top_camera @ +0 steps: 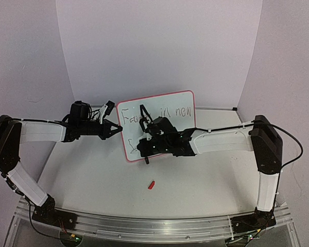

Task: Write a sentence on the whiteboard

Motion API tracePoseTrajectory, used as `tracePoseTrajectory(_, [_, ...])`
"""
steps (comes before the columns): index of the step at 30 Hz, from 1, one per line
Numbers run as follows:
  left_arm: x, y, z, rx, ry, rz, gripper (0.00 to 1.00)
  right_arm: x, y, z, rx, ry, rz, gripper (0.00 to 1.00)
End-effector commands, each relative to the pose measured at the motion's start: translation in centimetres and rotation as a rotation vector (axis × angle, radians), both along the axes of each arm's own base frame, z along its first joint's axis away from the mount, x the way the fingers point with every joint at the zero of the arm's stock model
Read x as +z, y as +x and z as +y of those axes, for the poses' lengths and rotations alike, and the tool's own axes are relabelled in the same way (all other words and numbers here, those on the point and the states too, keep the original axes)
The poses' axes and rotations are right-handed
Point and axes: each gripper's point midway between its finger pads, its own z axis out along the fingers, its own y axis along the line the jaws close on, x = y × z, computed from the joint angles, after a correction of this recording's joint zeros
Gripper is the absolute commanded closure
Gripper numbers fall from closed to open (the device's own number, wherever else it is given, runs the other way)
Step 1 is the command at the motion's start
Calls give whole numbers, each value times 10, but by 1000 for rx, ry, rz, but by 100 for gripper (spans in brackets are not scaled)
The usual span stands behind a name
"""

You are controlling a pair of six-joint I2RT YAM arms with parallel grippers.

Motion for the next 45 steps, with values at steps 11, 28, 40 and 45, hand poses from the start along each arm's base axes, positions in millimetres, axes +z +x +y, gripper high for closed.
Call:
tracePoseTrajectory(11, [-5, 6, 8, 33, 67, -45, 100, 74, -2, -11, -10, 100, -105, 100])
tracePoseTrajectory(28, [-6, 6, 8, 33, 69, -43, 100, 75, 10, -10, -29, 59, -149, 100])
tracePoseTrajectory(40, [-6, 6, 8, 34, 70, -42, 100, 56, 12, 0, -15, 45, -117, 100])
tracePoseTrajectory(45, [-6, 7, 8, 35, 70, -43, 100, 51, 13, 3, -11, 43, -109, 100])
